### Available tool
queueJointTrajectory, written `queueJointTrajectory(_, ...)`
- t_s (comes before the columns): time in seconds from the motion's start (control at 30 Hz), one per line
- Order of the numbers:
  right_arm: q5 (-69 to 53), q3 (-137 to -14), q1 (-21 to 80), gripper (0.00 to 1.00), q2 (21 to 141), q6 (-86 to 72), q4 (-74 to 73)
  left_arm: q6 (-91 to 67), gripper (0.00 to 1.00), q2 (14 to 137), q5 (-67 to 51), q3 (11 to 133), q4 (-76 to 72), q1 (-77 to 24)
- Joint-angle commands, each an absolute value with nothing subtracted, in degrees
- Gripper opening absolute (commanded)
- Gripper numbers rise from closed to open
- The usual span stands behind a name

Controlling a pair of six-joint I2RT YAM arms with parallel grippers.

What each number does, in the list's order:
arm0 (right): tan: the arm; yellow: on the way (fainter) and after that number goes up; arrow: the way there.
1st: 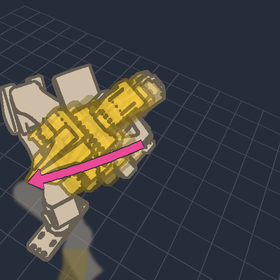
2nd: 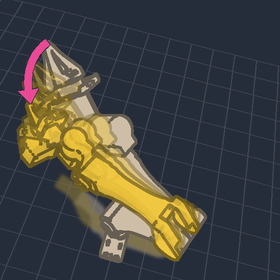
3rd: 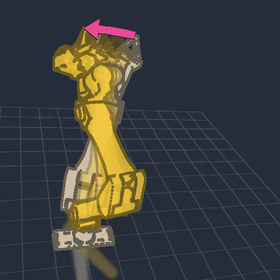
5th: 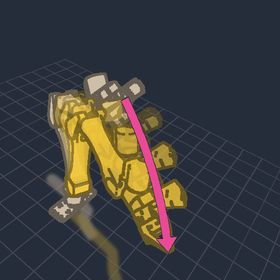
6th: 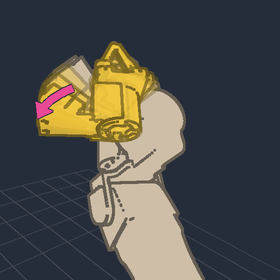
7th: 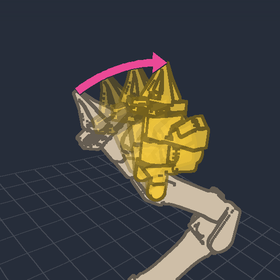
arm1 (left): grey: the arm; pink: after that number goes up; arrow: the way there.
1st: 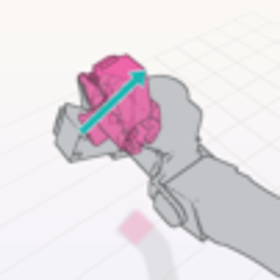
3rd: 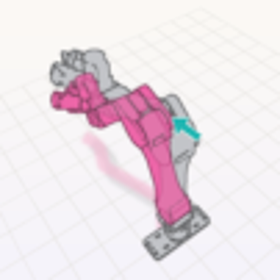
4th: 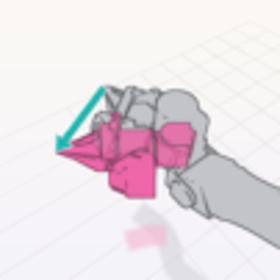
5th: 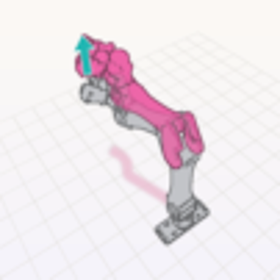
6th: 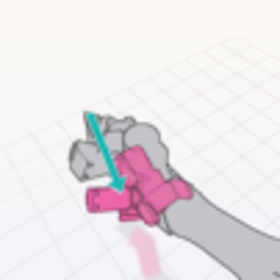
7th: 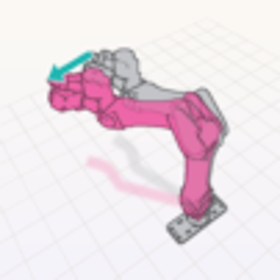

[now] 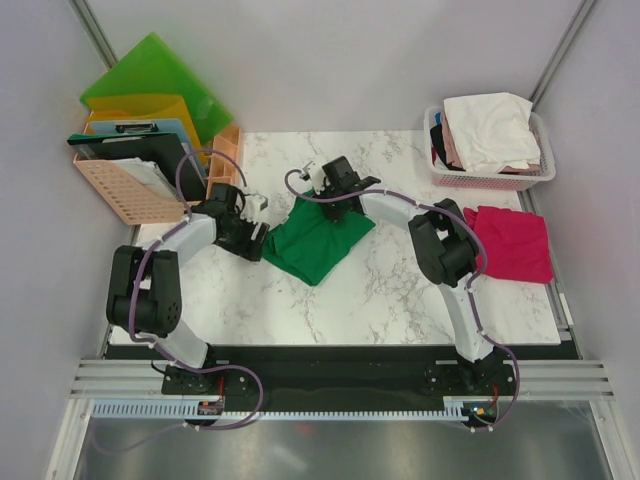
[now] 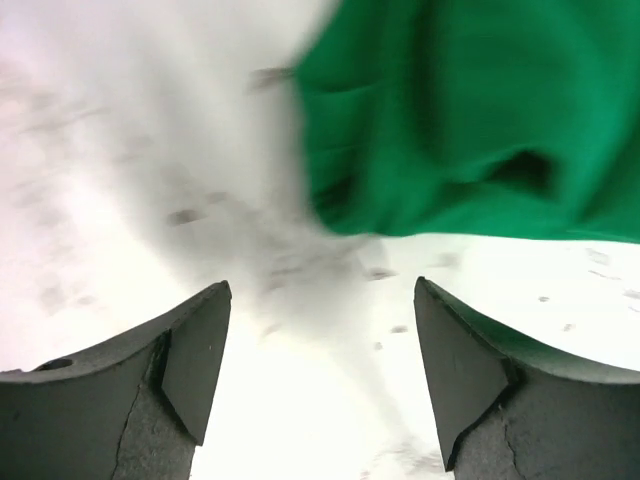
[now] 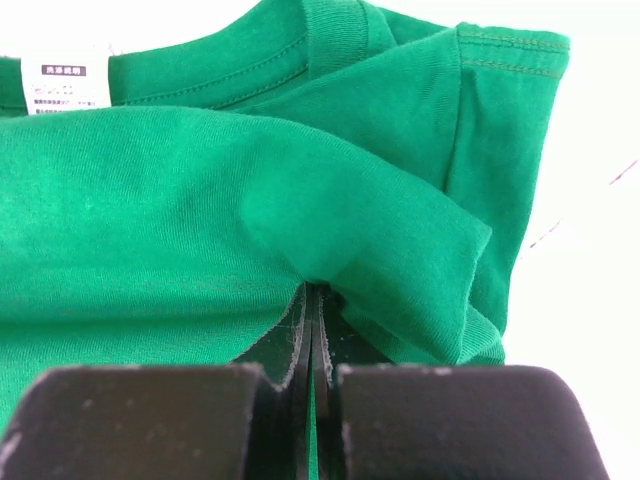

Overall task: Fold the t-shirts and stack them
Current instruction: Smooth out wrinkles on the folded tshirt

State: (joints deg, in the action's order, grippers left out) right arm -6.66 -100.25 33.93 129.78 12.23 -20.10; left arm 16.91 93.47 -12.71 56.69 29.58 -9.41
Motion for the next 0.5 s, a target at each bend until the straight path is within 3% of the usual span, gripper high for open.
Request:
queueJointTrajectory(0.0,-5.1,-98.1,33.5,0.00,127.3,12.4,-21.5,15.2,0.81,88.5,-2.7,58.8,24.7,-5.7)
queueJointTrajectory(0.2,-6.4,-95.5,33.7,0.00,127.8,10.7,-22.3,19.0,0.81,72.7,-14.6,57.1,19.7,-6.7)
queueJointTrajectory(0.47,-6.0,-92.9,37.6,0.00,127.9,5.5,-22.4,23.0,0.86,72.6,-18.7,52.9,24.3,-20.9)
